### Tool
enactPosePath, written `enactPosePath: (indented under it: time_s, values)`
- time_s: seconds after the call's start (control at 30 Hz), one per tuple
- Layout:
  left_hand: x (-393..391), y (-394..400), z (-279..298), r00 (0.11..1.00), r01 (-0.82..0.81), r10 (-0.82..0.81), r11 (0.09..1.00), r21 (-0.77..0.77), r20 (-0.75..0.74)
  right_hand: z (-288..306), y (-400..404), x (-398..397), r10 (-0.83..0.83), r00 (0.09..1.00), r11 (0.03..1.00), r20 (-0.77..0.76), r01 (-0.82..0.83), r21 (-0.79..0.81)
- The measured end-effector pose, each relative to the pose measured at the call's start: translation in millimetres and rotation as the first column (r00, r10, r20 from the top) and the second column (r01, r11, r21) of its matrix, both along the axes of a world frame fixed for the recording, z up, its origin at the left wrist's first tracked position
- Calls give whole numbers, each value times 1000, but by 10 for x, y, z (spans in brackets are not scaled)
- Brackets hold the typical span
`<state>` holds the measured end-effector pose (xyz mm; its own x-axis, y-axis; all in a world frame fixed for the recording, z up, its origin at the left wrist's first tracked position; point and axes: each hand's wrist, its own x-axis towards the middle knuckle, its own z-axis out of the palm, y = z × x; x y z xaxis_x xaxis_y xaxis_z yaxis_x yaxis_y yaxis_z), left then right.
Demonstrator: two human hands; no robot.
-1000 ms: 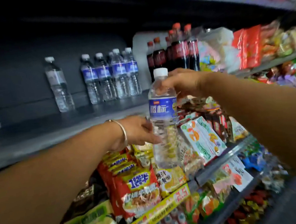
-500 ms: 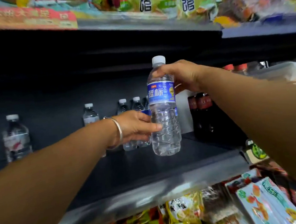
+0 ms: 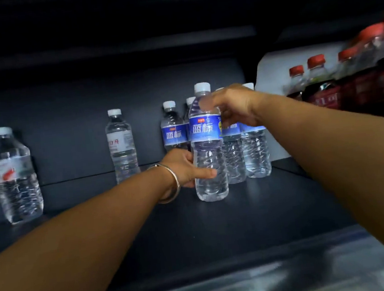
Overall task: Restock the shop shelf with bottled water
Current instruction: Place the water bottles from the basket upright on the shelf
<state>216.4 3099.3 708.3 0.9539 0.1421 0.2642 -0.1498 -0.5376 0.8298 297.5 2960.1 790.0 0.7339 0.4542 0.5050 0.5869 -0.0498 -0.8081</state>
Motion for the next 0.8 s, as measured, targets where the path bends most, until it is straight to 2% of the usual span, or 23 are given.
enactPosePath:
  time_s: [0.17,0.37,0.8]
  values:
    - [296,39,-69,992,-122,122,992,-6,36,-9,65,78,-57,995,995,84,64,-81]
    - [702,209,-88,967,-255,249,956,143,63,-53,116,175,-137,979,981,148,155,-117]
    - [672,83,-26,943,-329,325,889,320,65,-121,161,272,-202,955,956,217,241,-168]
